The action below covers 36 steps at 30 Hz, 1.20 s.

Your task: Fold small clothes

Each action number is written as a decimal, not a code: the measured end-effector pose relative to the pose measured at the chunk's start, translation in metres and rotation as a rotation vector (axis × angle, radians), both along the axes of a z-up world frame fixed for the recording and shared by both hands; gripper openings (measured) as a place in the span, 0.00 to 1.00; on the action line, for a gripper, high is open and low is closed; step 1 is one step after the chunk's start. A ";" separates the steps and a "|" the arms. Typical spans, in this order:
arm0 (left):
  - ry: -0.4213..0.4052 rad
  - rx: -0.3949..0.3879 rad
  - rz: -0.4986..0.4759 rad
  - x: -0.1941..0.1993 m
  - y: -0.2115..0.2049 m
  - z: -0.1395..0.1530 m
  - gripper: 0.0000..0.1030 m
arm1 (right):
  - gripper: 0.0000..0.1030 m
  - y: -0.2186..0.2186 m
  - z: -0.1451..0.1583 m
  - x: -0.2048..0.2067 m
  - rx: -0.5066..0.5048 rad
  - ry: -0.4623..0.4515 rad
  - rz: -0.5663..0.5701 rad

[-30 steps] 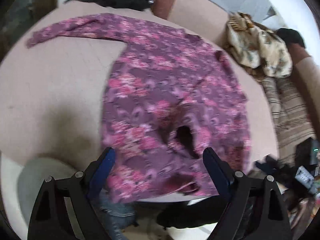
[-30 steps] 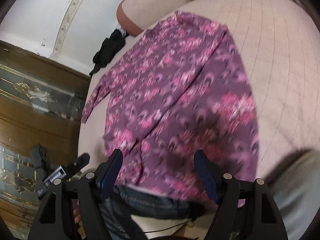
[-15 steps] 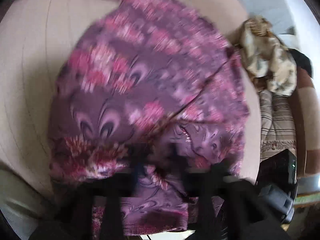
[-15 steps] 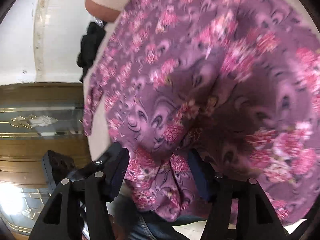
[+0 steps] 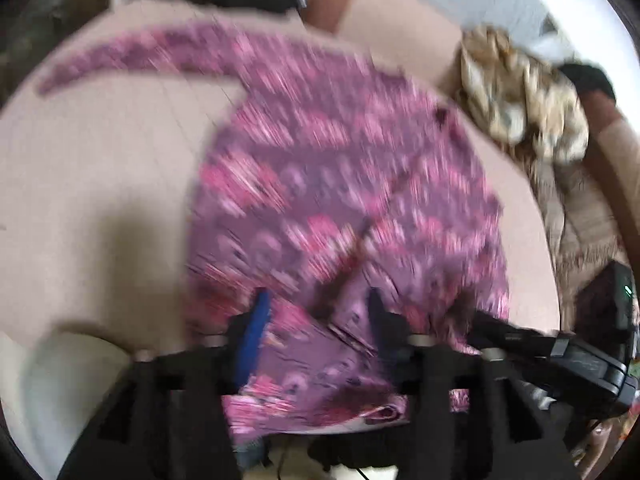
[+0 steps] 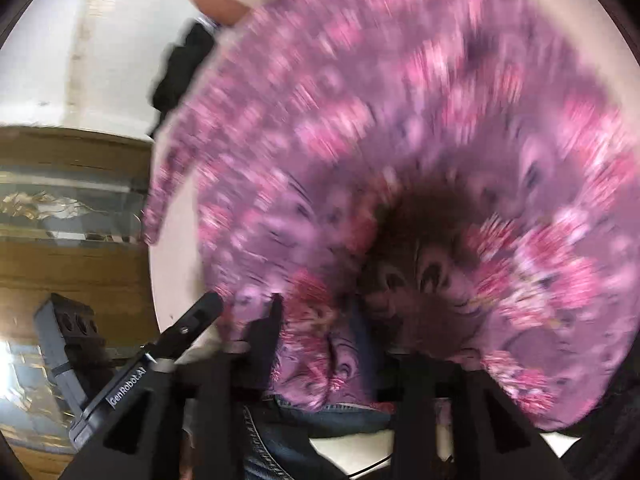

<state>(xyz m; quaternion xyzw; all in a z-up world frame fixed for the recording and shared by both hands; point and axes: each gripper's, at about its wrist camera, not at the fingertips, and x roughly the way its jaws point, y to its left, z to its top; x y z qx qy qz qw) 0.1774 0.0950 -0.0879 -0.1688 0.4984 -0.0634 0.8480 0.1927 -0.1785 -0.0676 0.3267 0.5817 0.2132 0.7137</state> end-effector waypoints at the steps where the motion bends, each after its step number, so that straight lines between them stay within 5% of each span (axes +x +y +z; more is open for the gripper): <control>1: -0.031 0.003 0.041 -0.003 0.014 0.009 0.67 | 0.64 -0.006 0.017 -0.004 -0.022 -0.061 -0.010; 3: -0.066 -0.028 0.121 -0.007 0.047 0.020 0.74 | 0.72 -0.012 0.045 -0.009 -0.040 -0.157 -0.015; 10: -0.071 -0.092 0.345 0.008 0.142 0.022 0.74 | 0.79 0.028 0.103 -0.002 -0.069 -0.341 0.094; 15: -0.055 -0.149 0.479 0.021 0.203 0.015 0.74 | 0.79 0.068 0.105 0.017 -0.055 -0.349 0.155; 20: -0.012 -0.318 0.673 0.042 0.277 -0.014 0.74 | 0.79 0.106 0.098 0.038 -0.025 -0.330 0.233; 25: 0.018 -0.389 0.746 0.090 0.336 -0.045 0.74 | 0.80 0.143 0.082 0.063 -0.005 -0.285 0.278; 36: 0.050 -0.263 0.878 0.186 0.397 -0.079 0.68 | 0.80 0.170 0.057 0.087 -0.091 -0.292 0.290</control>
